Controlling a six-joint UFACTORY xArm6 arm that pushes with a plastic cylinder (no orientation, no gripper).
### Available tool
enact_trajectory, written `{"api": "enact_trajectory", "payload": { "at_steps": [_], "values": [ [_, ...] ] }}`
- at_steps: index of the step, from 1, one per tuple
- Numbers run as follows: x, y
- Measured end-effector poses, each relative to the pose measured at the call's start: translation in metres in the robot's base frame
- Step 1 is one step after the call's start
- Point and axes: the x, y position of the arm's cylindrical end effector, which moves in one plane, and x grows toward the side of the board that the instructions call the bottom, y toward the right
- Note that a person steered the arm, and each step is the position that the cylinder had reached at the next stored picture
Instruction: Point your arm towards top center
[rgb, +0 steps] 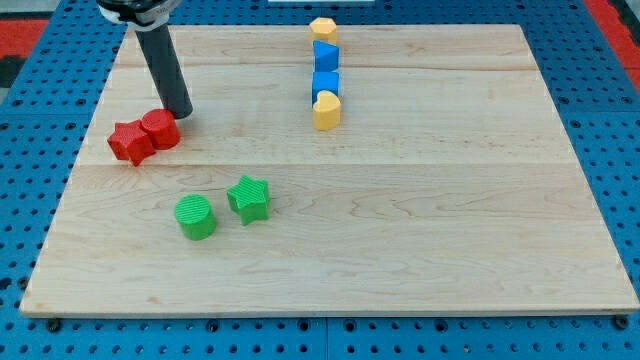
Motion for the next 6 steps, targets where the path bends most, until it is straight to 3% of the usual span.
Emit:
{"api": "enact_trajectory", "payload": {
  "at_steps": [1,2,3,4,5,6],
  "values": [
    [-0.003,0.024],
    [-0.016,0.092],
    [-0.027,0.086],
    [-0.084,0.106],
    [-0.107,0.151],
    [-0.107,0.254]
  ]
}}
